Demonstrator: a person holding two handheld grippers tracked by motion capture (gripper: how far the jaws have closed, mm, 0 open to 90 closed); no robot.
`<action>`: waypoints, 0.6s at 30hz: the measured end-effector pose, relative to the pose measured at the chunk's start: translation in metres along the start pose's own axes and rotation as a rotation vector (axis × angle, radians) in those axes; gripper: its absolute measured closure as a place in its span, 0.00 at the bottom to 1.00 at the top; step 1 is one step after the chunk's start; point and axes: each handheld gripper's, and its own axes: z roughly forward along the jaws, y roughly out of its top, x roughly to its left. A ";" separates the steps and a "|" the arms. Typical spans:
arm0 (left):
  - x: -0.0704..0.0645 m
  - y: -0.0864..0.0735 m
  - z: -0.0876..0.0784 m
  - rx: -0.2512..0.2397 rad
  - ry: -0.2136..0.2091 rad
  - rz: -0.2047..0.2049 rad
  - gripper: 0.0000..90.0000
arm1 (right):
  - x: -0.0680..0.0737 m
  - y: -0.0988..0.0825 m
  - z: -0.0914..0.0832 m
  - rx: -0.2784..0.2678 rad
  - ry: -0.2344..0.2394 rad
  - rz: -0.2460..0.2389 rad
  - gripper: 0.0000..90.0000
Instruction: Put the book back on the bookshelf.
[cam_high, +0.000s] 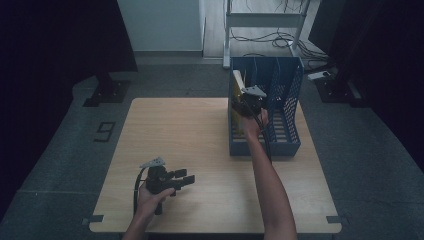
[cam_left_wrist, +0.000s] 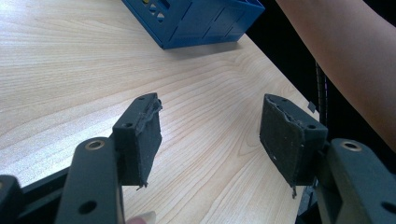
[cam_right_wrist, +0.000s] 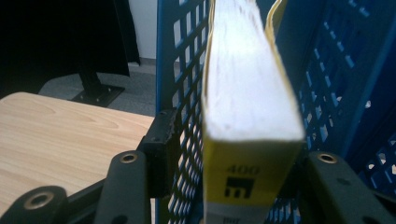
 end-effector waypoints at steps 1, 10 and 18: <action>0.000 0.000 0.000 0.000 -0.001 -0.001 0.42 | 0.000 0.000 0.000 0.001 0.000 -0.001 0.57; 0.001 0.000 0.000 0.002 -0.001 -0.003 0.42 | -0.004 -0.003 -0.004 -0.016 -0.021 0.010 0.53; 0.002 0.000 0.000 0.001 0.005 -0.007 0.42 | -0.010 -0.003 -0.016 -0.040 -0.014 0.019 0.47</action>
